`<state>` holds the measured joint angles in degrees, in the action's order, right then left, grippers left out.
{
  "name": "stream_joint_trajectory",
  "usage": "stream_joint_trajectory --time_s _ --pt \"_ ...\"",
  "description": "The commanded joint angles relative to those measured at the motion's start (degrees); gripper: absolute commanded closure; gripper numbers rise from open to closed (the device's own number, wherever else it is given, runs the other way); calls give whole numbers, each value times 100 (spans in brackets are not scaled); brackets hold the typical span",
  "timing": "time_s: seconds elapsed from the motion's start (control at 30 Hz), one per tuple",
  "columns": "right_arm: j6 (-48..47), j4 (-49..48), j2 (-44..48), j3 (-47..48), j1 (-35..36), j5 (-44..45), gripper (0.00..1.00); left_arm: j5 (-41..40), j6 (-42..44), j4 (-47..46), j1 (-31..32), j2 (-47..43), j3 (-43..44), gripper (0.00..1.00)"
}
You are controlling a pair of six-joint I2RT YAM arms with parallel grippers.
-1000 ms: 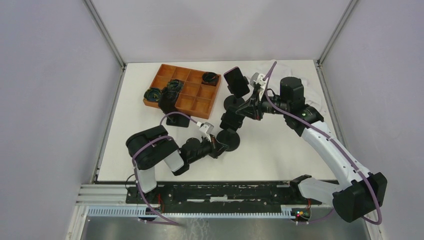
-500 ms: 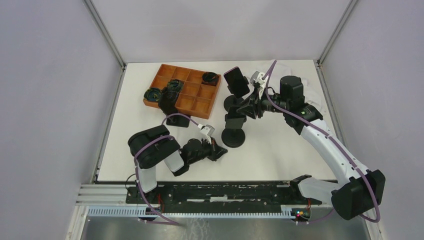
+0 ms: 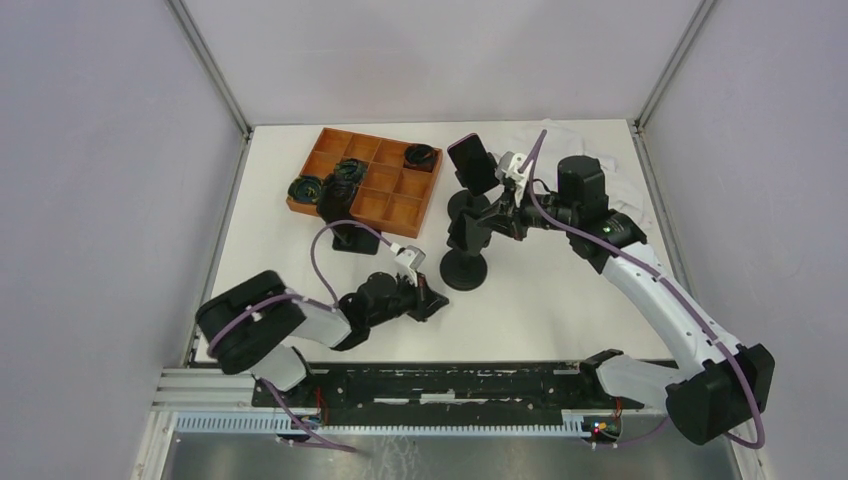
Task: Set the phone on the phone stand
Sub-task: Move the phone stand with the phone to the center of the board.
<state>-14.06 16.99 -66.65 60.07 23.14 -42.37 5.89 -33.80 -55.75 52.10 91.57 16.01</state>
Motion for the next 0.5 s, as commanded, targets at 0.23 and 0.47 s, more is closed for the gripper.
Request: stream_joint_trajectory --time_s 0.23,0.47 --pt "-681 202 706 -119 -894 604 100 -1075 1128 3968 -6 -3536 518 74" --pt "-662 -196 453 48 -1602 914 100 -1462 1600 5706 -16 -4462 1784 59"
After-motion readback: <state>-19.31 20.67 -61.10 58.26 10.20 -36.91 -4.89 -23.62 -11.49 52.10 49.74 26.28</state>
